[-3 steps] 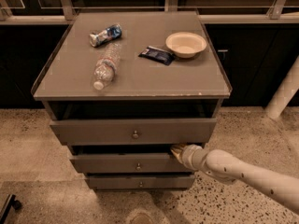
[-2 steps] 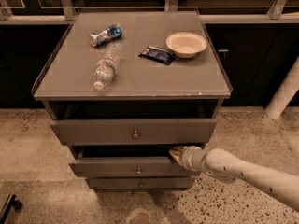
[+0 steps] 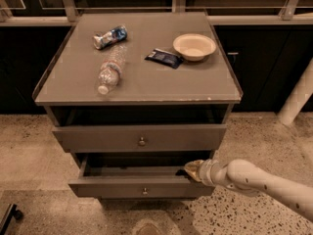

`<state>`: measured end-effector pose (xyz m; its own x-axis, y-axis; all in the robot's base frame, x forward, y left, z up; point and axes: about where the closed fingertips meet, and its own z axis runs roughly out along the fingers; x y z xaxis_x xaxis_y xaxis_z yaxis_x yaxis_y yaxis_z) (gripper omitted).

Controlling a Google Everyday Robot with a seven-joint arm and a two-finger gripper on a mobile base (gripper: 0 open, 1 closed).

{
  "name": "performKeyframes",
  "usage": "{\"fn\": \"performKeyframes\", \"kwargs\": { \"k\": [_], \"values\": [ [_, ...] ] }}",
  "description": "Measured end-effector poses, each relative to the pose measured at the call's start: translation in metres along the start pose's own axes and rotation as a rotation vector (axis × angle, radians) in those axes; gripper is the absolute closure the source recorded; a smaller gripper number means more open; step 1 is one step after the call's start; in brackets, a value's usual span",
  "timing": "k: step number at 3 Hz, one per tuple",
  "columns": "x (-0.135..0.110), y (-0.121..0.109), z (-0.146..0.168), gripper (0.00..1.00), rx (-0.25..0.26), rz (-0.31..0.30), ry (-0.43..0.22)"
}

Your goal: Open middle drawer

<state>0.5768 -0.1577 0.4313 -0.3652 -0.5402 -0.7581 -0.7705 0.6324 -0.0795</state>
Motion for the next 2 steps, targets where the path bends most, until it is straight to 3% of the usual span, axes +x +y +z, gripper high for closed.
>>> {"fn": "performKeyframes", "kwargs": {
  "k": [1, 2],
  "values": [
    [0.006, 0.014, -0.011, 1.00, -0.069, -0.006, 0.009],
    [0.018, 0.035, -0.032, 1.00, -0.194, -0.006, 0.011]
  ]
}}
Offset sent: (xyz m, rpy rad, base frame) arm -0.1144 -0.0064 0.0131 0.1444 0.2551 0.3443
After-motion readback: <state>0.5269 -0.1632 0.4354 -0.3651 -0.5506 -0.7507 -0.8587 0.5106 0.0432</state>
